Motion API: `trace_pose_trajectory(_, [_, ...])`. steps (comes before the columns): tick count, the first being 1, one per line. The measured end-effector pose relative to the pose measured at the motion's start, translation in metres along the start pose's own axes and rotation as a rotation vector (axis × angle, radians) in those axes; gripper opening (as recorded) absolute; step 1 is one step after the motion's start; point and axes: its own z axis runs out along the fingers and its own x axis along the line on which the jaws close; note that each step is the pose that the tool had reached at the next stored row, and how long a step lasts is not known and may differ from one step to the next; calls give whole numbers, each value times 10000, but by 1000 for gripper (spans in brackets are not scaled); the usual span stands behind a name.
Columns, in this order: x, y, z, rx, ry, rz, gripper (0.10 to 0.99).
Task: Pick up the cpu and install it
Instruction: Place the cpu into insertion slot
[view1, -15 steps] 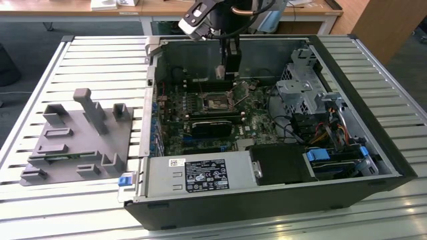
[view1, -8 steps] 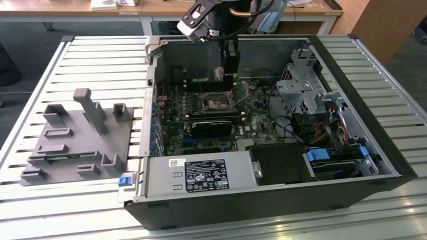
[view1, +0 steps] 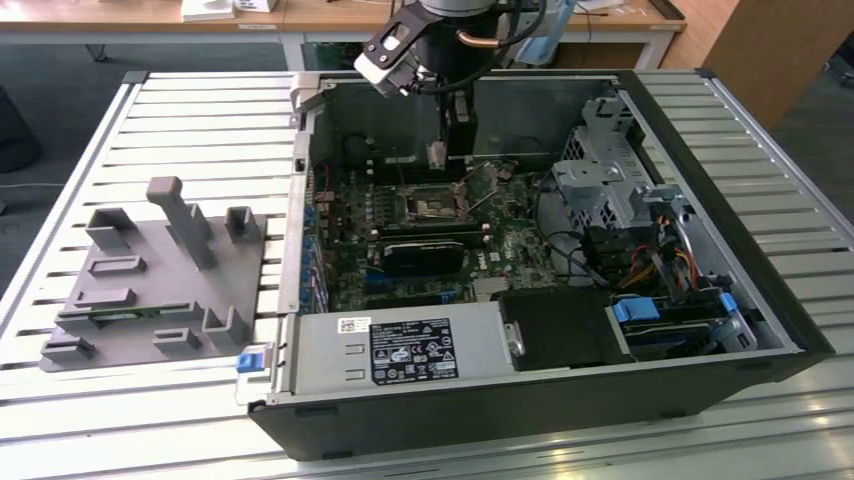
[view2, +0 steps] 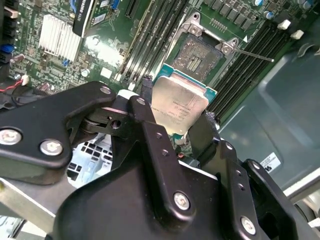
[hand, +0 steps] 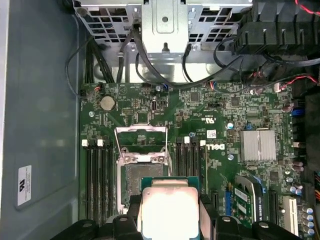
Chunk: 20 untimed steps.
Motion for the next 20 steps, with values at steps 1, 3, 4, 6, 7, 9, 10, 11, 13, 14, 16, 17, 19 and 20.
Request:
trace_pose_trajectory(1, [3, -4, 19, 0, 0, 0, 537])
trace_pose_trajectory(3, [6, -8, 56, 0, 1, -2, 537])
trace_pose_trajectory(4, [6, -9, 73, 0, 1, -2, 537])
trace_pose_trajectory(6, [6, -12, 99, 0, 1, -1, 537])
trace_pose_trajectory(7, [6, -13, 111, 0, 1, -1, 537])
trace_pose_trajectory(9, [6, -14, 132, 0, 1, -1, 537])
trace_pose_trajectory(10, [6, -15, 142, 0, 0, -1, 537])
trace_pose_trajectory(11, [6, -15, 151, 0, -3, -1, 537])
trace_pose_trajectory(13, [6, -23, 171, 0, -6, 0, 537])
trace_pose_trajectory(14, [6, -29, 184, 0, -6, -1, 537])
trace_pose_trajectory(16, [7, -35, 221, -1, -5, -2, 537])
trace_pose_trajectory(17, [9, -38, 238, 0, -5, -1, 537])
trace_pose_trajectory(19, [18, -42, 274, 0, -5, -1, 537])
trace_pose_trajectory(20, [25, -44, 292, 0, -2, -1, 537])
